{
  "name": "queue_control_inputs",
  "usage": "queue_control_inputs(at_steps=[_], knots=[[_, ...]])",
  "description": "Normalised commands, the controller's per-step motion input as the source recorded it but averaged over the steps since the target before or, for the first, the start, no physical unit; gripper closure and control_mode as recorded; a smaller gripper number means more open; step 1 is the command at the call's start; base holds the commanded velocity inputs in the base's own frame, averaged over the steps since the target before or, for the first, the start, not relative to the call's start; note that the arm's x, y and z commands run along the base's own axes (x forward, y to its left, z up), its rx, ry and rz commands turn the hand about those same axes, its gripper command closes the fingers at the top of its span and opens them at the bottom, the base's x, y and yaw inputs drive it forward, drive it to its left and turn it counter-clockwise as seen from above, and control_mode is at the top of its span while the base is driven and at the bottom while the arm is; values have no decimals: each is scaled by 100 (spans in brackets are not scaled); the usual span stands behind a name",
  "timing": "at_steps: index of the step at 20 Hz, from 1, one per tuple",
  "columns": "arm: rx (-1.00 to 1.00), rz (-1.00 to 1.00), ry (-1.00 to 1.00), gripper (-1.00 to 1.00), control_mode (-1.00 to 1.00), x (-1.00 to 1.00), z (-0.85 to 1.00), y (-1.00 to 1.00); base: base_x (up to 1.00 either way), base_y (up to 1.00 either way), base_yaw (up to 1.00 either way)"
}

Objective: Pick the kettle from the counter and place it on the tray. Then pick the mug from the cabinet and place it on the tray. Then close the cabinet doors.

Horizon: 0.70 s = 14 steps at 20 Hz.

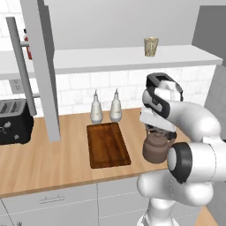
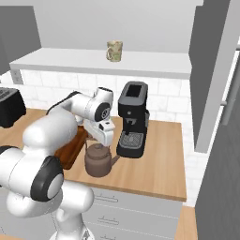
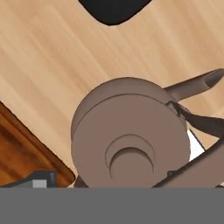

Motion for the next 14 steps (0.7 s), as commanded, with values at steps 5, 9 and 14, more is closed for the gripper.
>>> queue_control_inputs(at_steps=[5,9,14], knots=[[-3,-4,0,-100,-100,-3,-30,1,0,0,0],[-5,-1,0,100,-100,-13,-18,1,0,0,0],[-3,0,-2,100,-100,-25,-3,0,0,0,0]])
